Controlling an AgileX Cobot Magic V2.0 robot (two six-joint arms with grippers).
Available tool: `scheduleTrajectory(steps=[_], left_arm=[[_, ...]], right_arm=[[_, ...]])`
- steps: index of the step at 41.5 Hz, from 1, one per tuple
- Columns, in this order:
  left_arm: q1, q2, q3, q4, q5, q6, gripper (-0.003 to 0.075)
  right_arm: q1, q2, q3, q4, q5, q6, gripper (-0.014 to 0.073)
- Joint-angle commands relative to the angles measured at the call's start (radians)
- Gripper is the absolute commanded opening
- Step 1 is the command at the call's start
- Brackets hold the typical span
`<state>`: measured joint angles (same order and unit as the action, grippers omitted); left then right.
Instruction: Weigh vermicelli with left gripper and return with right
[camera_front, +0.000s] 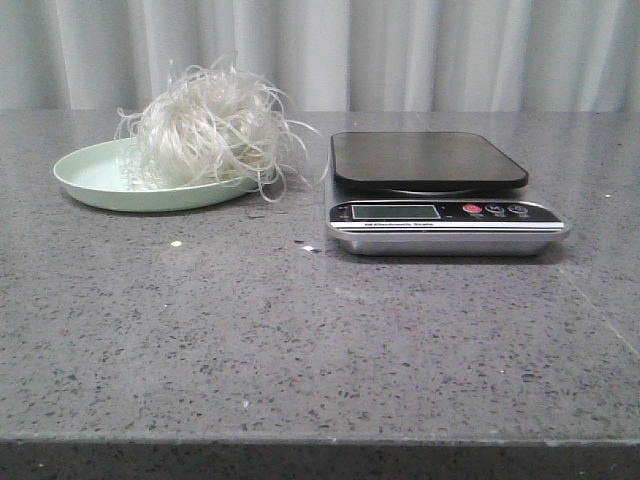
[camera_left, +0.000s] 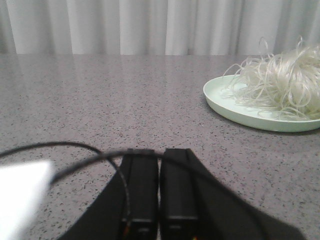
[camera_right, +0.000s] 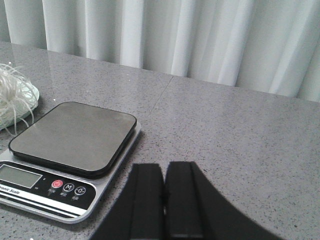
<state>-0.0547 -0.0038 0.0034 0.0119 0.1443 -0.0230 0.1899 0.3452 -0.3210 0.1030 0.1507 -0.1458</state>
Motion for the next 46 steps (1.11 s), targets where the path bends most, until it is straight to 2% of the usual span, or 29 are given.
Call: scheduleTrajectory(steps=[1,25,31,46], left_arm=[[0.000,-0.023,0.007,-0.003,-0.074,-0.001,0.0136],[0.000,-0.023,0.007,-0.003,-0.074,-0.001,0.0136],[0.000,-0.023,0.007,-0.003,-0.074,-0.001,0.0136],[0.000,-0.023,0.007,-0.003,-0.074,-0.001,0.0136]], right_arm=[[-0.006,0.006,-0.028,-0.001,-0.079,0.000,0.0152],[-0.007,0.006,-0.009,-0.001,-0.086,0.000,0.0152],[-0.012,0.006,0.024,0.047,-0.097,0.008,0.0152],[-0.183,-0.095,0.115,0.067,-0.114,0.042,0.0152]])
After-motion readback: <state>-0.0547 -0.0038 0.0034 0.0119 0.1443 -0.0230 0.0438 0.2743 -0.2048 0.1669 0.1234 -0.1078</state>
